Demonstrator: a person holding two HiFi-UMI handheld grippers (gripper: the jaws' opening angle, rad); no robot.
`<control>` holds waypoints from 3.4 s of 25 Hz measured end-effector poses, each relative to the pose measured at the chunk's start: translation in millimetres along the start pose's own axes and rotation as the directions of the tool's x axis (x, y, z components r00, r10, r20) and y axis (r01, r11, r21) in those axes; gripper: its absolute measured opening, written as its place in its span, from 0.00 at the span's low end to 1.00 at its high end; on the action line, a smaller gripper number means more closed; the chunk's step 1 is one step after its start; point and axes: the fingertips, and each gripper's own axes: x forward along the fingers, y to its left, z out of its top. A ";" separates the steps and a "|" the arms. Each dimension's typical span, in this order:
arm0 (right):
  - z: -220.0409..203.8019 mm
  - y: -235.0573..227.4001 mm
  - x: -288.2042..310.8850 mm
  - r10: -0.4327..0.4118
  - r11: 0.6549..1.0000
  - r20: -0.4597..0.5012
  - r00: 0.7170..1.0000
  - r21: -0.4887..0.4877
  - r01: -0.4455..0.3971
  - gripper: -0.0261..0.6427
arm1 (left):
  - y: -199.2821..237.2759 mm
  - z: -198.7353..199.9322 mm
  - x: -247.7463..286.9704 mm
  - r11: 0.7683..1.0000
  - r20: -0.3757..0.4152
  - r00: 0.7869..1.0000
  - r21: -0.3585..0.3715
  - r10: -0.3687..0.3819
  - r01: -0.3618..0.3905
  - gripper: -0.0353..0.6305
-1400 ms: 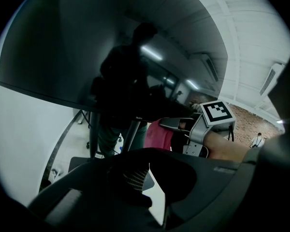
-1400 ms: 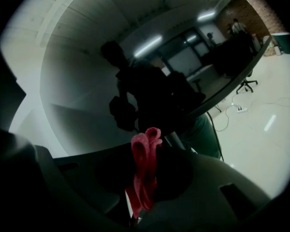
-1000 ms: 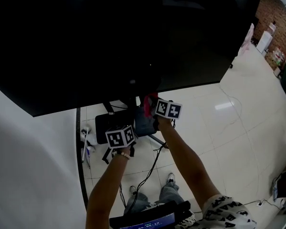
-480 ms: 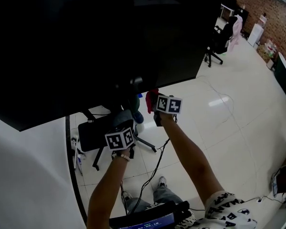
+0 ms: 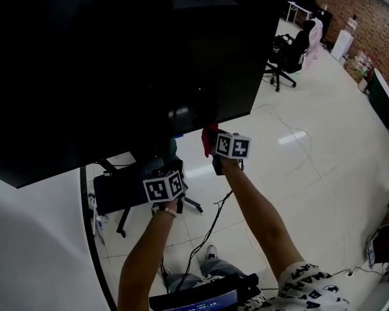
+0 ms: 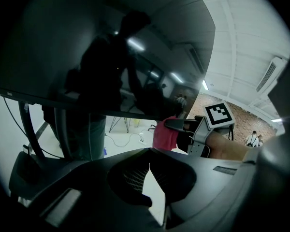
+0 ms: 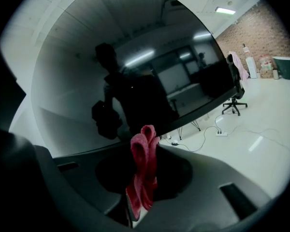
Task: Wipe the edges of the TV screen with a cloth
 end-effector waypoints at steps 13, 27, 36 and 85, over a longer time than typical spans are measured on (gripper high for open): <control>56.3 -128.9 -68.9 -0.166 0.985 0.100 0.981 0.061 0.161 0.17 | -80.6 2.9 61.9 0.995 -0.050 0.995 0.048 -0.089 0.091 0.05; 97.2 -139.6 -103.4 -0.145 0.989 0.264 0.954 0.022 0.145 0.17 | -121.4 9.0 72.9 0.983 -0.073 0.988 0.112 -0.135 0.143 0.05; 152.1 -127.9 -93.1 -0.106 0.989 0.276 0.955 -0.067 0.129 0.17 | -130.1 41.4 56.7 0.978 -0.026 0.990 0.153 -0.139 0.141 0.05; 488.3 73.4 -252.2 0.129 0.814 0.522 0.843 -0.542 0.211 0.17 | -280.1 271.8 -26.2 0.899 0.203 0.944 0.407 -0.260 0.160 0.05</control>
